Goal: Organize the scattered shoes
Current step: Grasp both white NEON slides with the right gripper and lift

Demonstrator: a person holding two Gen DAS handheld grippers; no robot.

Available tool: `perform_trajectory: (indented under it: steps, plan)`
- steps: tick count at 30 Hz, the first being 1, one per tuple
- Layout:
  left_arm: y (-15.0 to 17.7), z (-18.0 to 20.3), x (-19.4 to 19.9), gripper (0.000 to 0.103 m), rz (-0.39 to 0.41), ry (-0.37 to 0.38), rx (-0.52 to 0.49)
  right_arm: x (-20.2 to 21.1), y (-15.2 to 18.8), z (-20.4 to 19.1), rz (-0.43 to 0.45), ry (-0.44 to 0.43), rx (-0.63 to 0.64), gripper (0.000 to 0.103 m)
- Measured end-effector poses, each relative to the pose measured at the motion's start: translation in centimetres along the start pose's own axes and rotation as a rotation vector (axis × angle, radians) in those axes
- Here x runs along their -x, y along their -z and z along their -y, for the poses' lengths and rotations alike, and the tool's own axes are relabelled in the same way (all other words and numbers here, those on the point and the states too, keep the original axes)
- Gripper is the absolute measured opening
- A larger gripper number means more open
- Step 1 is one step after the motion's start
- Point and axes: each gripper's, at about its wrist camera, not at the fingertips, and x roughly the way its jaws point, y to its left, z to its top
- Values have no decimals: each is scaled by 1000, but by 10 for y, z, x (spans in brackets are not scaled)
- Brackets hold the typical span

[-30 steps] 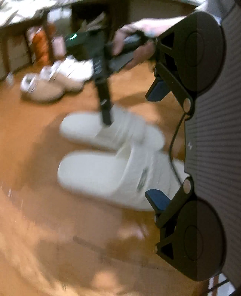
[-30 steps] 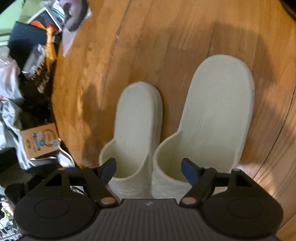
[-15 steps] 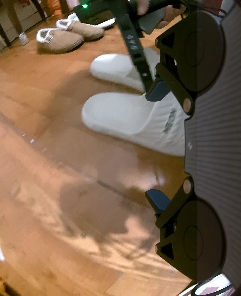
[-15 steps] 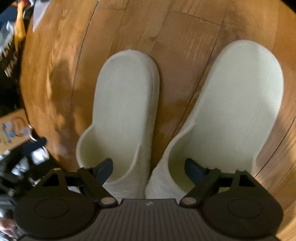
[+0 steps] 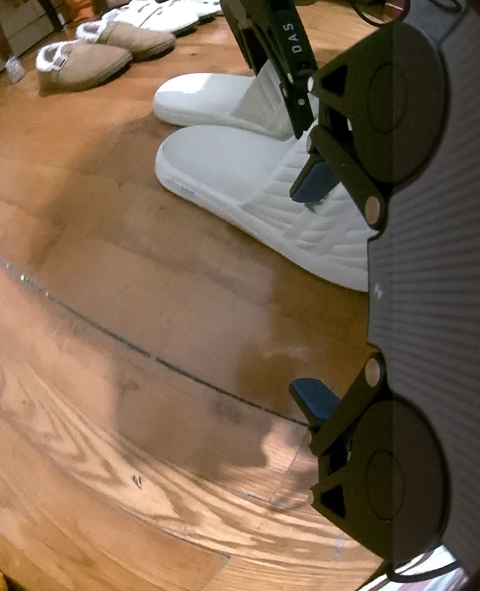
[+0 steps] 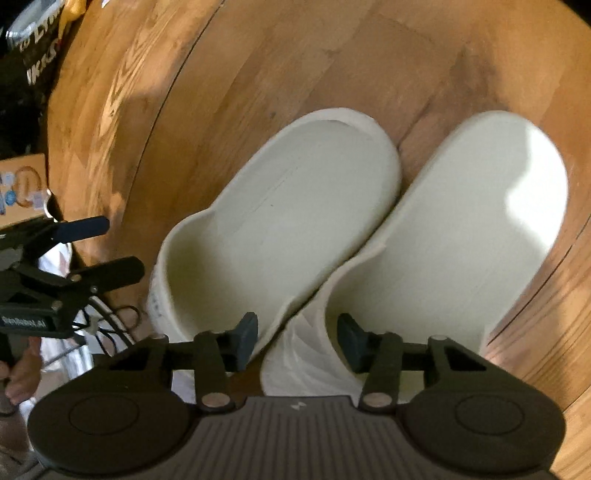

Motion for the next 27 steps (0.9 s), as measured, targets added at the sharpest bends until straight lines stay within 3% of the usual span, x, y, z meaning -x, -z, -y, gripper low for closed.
perform_trajectory:
  steps: [6, 11, 20, 23, 25, 27]
  plan:
    - [-2, -3, 4, 103, 22, -8, -13, -14, 1, 16, -107, -205, -191, 70]
    - [1, -4, -3, 103, -4, -6, -10, -19, 6, 24, -124, -272, -299, 81]
    - [-2, -5, 2, 103, 15, -15, -7, -38, 14, 29, -144, -352, -401, 85]
    - [-2, -5, 8, 103, 21, -6, -1, -46, 13, 41, -156, -402, -502, 76]
    - [-2, -5, 10, 103, 27, -5, -6, -50, 20, 60, -148, -463, -652, 78]
    - [-2, -5, 10, 103, 29, -8, -7, -55, 23, 61, -155, -472, -677, 78]
